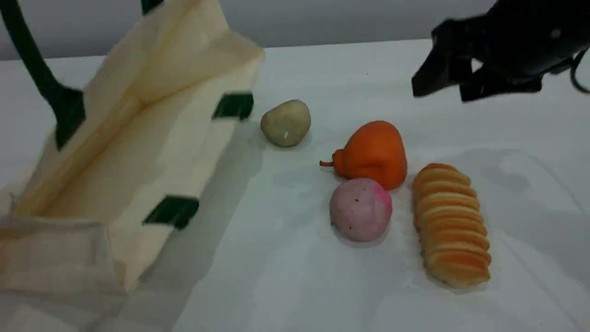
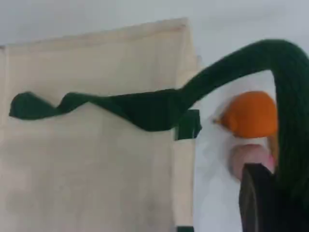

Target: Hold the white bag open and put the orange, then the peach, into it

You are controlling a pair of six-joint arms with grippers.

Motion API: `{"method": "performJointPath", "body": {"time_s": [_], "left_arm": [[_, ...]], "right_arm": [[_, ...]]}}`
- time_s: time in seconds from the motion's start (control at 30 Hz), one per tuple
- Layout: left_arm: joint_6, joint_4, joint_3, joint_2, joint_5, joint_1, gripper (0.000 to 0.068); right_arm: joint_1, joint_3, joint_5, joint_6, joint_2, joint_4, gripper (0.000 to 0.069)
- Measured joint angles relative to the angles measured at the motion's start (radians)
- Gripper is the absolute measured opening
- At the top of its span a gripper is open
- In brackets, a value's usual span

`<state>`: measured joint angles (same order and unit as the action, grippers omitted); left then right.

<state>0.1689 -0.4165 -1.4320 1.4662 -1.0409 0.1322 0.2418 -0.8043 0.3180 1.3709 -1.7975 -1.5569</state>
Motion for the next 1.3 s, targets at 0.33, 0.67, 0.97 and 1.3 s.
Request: {"method": "performJointPath", "body": {"time_s": [0.33,0.67,0.97,1.3], "left_arm": [[0.017,0.001,-0.068,0.001,-0.055,0.054,0.0063],[0.006,0.028,-0.067,0.002,-0.060,0.054,0.0063],[0.011,0.025,-0.067,0.002,-0.061,0.090,0.0063],[0.029,0.021,-0.067,0.003,-0.047,0.090,0.0062]], "right_arm": [[-0.001,-0.062,0.004,0.056,-0.073,-0.037,0.0500],[-0.001,-0.062,0.003,0.082,-0.075,-0.048,0.0500],[-0.001,-0.111,0.086,0.111,-0.157,-0.074,0.0500],[-0.001,-0.121,0.151,0.120,-0.193,-0.075,0.0500]]}}
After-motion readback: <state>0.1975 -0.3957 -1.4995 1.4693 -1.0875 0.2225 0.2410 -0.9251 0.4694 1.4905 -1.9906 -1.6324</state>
